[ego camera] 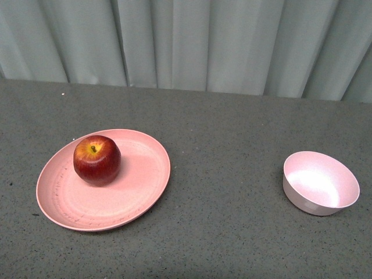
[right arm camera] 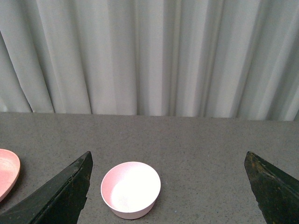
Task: Move apple from plate to bowl
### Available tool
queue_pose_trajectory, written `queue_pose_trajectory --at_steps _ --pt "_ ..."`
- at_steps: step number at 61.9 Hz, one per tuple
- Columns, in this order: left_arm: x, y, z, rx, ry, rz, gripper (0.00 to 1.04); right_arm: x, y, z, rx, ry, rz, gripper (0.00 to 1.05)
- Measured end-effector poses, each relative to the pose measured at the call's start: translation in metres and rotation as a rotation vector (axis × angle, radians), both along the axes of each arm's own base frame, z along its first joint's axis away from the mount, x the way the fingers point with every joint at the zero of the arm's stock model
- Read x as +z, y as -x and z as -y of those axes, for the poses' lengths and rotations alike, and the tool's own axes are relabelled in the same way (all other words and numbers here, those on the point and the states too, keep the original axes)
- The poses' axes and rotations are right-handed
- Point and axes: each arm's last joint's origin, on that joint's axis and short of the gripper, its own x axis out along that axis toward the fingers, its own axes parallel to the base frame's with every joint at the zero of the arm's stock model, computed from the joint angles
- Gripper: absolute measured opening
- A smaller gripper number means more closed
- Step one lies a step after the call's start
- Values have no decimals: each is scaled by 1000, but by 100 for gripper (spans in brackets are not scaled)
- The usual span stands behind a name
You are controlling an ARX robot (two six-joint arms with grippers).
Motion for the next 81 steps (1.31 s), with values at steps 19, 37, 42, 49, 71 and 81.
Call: queue_pose_trajectory --at_steps 19,37,42,49,71,81 --pt "0 0 0 0 0 0 98 0 0 0 0 0 0 95" --pt "0 0 0 0 0 0 98 0 0 0 0 0 0 95" --pt "0 0 0 0 0 0 98 0 0 0 0 0 0 95" --pt "0 0 0 0 0 0 98 0 0 0 0 0 0 95" --pt "0 0 0 0 0 0 98 0 0 0 0 0 0 95" --pt "0 0 0 0 0 0 98 0 0 0 0 0 0 95"
